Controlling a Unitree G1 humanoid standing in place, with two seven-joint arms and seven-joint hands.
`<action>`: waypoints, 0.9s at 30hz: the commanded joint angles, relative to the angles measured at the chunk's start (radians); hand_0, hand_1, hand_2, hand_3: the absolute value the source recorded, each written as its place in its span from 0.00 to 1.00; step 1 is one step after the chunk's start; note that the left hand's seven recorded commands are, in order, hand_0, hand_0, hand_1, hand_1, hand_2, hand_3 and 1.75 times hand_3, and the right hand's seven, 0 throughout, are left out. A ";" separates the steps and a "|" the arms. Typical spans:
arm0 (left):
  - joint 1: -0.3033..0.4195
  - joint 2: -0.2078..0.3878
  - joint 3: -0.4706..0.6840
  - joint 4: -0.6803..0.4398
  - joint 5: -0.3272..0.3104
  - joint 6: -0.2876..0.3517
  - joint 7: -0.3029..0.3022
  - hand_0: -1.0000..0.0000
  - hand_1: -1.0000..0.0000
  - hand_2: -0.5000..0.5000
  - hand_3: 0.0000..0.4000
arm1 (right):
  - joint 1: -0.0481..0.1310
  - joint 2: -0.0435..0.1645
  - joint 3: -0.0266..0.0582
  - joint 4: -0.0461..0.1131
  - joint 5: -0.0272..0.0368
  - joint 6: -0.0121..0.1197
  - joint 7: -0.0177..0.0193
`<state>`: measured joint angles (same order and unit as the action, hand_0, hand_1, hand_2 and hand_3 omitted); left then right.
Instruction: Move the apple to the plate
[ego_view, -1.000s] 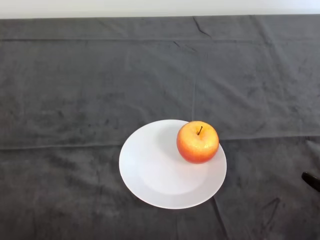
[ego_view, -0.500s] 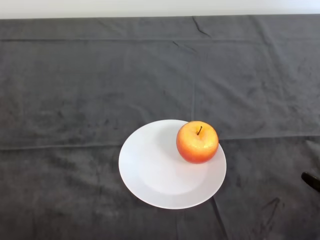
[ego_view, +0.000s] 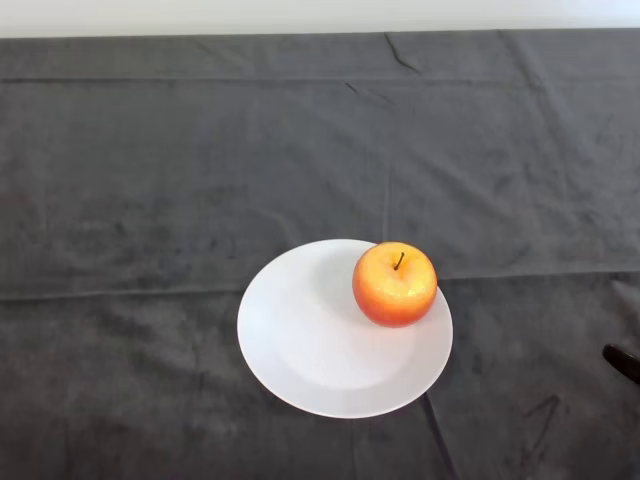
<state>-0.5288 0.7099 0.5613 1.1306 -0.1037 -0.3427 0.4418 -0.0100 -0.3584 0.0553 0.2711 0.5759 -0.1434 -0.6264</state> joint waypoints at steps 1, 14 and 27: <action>-0.050 0.076 -0.020 0.041 -0.017 -0.025 -0.006 1.00 1.00 0.50 0.00 | 0.025 0.007 0.0147 0.037 0.0395 0.019 -0.0005; -0.049 0.078 -0.026 0.042 -0.022 -0.023 -0.008 1.00 1.00 0.50 0.00 | 0.025 0.007 0.0147 0.037 0.0395 0.019 -0.0005; -0.049 0.079 -0.032 0.043 -0.027 -0.022 -0.007 1.00 1.00 0.50 0.00 | 0.025 0.007 0.0147 0.037 0.0395 0.019 -0.0005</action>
<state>-0.5288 0.7100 0.5566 1.1336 -0.1265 -0.3427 0.4413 -0.0099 -0.3585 0.0553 0.2711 0.5760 -0.1434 -0.6264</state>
